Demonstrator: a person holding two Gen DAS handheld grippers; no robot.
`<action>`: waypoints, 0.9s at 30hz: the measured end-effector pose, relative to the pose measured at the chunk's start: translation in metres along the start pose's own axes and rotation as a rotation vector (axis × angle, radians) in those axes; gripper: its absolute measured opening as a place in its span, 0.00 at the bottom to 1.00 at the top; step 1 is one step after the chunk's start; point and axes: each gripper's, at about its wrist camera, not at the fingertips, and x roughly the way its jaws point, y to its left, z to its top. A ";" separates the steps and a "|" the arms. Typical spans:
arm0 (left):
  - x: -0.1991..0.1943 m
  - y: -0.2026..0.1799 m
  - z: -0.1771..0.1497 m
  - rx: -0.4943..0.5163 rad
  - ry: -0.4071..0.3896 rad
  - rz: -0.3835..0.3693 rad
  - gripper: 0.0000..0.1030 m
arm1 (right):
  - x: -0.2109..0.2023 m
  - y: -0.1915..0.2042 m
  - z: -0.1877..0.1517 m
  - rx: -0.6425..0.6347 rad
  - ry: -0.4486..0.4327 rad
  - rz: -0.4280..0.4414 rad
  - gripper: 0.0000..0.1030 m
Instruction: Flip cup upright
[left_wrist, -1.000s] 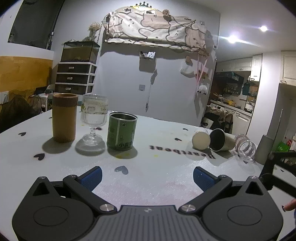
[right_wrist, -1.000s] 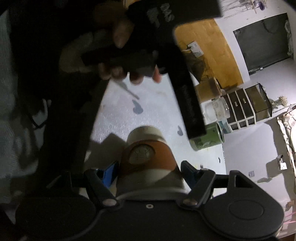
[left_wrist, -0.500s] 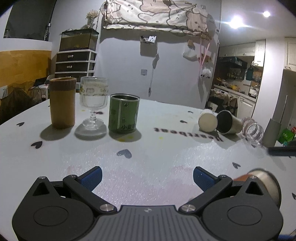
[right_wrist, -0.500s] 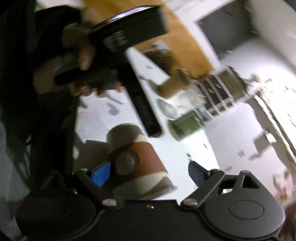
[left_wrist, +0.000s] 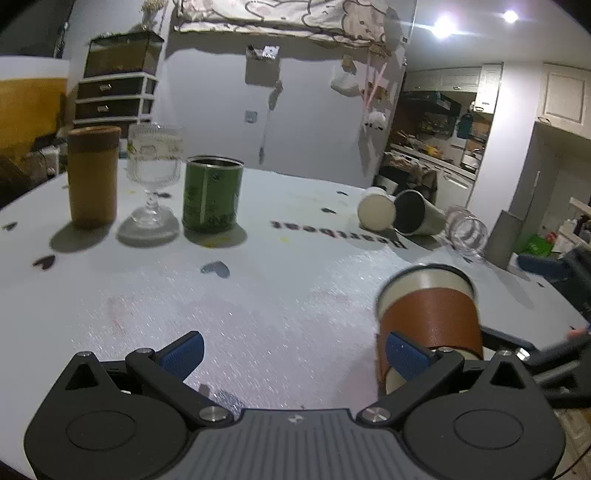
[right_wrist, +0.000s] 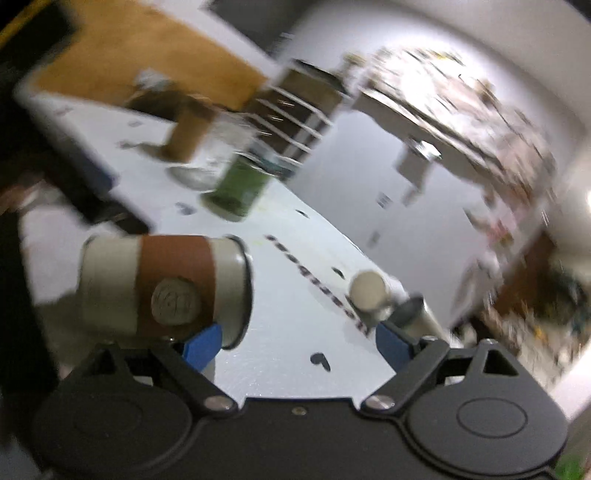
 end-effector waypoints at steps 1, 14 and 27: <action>-0.001 0.000 0.000 0.000 0.004 -0.005 1.00 | 0.005 -0.003 0.000 0.053 0.012 -0.007 0.88; 0.000 -0.001 0.030 -0.070 0.098 -0.166 0.99 | 0.002 -0.003 -0.021 0.406 0.035 -0.022 0.87; 0.086 -0.030 0.062 -0.224 0.434 -0.286 0.93 | -0.005 -0.006 -0.048 0.660 0.056 -0.014 0.87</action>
